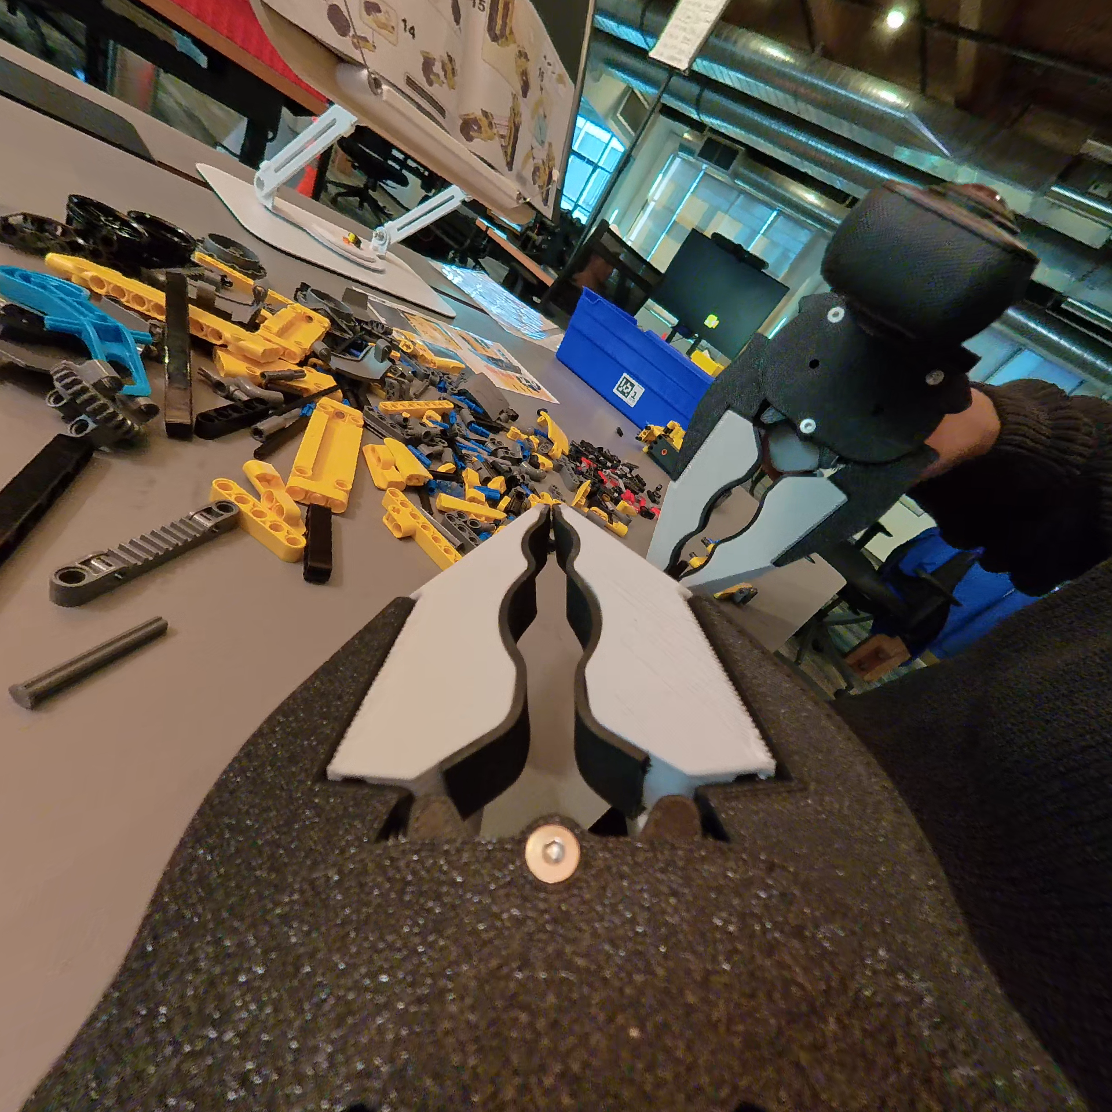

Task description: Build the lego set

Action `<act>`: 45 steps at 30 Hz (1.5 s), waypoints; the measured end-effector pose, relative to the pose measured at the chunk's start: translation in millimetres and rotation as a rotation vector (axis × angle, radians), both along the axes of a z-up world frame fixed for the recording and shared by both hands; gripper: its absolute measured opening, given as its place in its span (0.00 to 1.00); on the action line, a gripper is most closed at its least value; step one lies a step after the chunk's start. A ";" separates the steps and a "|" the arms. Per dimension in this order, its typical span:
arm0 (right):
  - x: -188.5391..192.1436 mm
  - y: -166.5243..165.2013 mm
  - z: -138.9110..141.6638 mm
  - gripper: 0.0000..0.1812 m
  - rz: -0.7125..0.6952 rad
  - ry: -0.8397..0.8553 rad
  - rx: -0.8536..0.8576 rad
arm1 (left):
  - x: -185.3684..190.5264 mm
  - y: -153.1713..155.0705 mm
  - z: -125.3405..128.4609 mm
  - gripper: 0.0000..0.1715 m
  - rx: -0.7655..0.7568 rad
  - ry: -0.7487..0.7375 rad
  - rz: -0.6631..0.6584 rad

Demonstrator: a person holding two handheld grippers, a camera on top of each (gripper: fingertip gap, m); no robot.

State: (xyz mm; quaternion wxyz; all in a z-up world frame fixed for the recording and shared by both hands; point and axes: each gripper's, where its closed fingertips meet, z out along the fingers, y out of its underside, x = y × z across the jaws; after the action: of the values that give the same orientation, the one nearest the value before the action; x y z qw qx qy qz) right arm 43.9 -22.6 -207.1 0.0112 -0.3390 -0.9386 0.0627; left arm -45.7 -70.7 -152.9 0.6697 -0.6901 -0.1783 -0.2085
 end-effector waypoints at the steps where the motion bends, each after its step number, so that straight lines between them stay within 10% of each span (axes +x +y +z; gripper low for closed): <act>1: -0.4 -0.7 1.1 0.02 -0.022 -0.001 -0.012 | 0.0 0.0 -0.1 0.00 0.000 0.000 0.000; 45: -4.0 -1.8 -2.8 0.02 -0.110 0.016 -0.024 | -1.0 -1.1 0.6 0.00 0.013 -0.017 -0.001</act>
State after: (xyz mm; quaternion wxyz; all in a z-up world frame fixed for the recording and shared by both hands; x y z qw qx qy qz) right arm 39.9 -24.3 -209.9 0.0180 -0.3897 -0.9176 0.0759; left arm -46.7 -71.8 -152.3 0.6725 -0.6839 -0.1823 -0.2162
